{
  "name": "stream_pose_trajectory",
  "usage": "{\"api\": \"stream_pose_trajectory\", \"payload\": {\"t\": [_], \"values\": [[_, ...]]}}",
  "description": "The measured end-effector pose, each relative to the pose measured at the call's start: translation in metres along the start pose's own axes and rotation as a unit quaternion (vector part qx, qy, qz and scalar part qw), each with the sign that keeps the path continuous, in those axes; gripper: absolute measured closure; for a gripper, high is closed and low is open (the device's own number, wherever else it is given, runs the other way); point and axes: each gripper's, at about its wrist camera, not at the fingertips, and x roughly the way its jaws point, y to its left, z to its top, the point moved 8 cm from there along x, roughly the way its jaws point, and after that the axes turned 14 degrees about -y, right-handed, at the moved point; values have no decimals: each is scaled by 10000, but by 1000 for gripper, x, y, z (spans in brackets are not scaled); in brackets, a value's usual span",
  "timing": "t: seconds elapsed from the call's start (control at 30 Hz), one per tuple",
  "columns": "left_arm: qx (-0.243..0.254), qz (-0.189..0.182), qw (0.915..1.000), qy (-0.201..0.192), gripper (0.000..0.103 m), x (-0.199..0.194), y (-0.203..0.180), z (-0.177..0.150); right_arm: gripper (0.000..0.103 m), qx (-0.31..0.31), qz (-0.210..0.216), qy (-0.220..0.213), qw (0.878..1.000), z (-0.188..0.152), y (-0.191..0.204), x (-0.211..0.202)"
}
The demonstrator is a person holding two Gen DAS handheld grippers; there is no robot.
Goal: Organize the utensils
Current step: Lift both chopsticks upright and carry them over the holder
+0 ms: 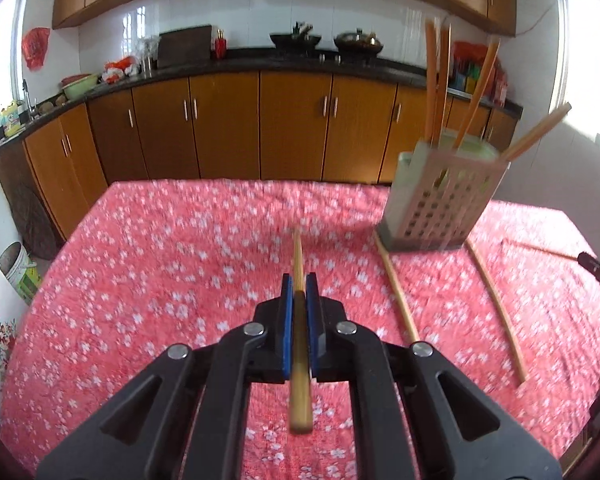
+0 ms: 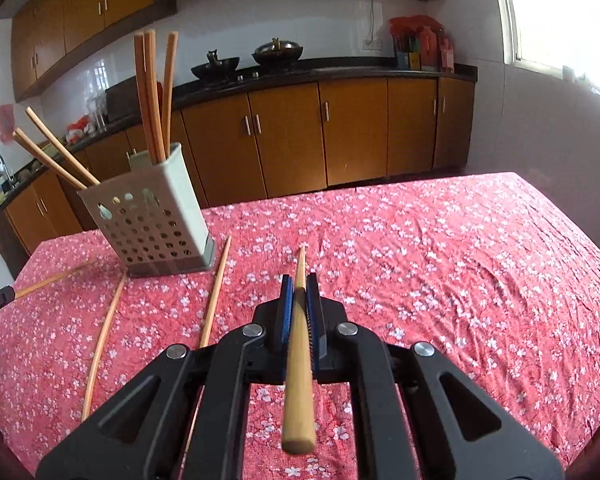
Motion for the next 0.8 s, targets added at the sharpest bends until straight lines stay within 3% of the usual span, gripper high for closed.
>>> {"api": "stream_pose_trajectory", "payload": {"t": [0.2, 0.5, 0.8], "values": [[-241, -46, 9976, -645, 95, -21, 0, 54, 95, 51, 187, -489, 9986, 30, 9, -16], [-131, -213, 9958, -878, 96, -30, -12, 84, 96, 76, 349, -792, 9962, 55, 23, -26], [-260, -1008, 9874, -1195, 96, -64, -51, 124, 96, 499, 1091, -1347, 9836, 112, 49, -62]]}}
